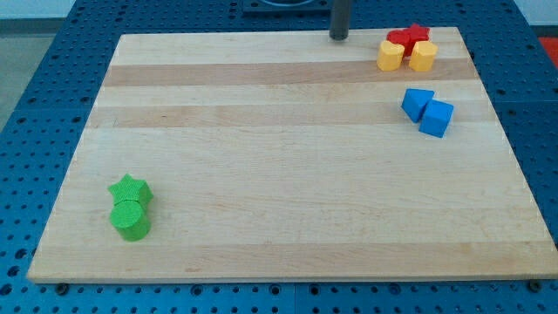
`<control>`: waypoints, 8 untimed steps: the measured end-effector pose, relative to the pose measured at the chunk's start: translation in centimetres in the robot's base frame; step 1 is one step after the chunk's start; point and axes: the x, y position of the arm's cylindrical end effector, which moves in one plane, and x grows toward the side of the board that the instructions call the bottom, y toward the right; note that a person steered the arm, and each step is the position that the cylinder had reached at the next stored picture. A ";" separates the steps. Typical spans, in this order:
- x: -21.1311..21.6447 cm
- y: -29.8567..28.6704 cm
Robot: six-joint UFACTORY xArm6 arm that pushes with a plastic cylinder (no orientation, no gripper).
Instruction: Slide the red star a bit into the red circle
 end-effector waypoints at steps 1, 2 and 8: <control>-0.1 2.3; -0.1 5.1; -0.1 12.6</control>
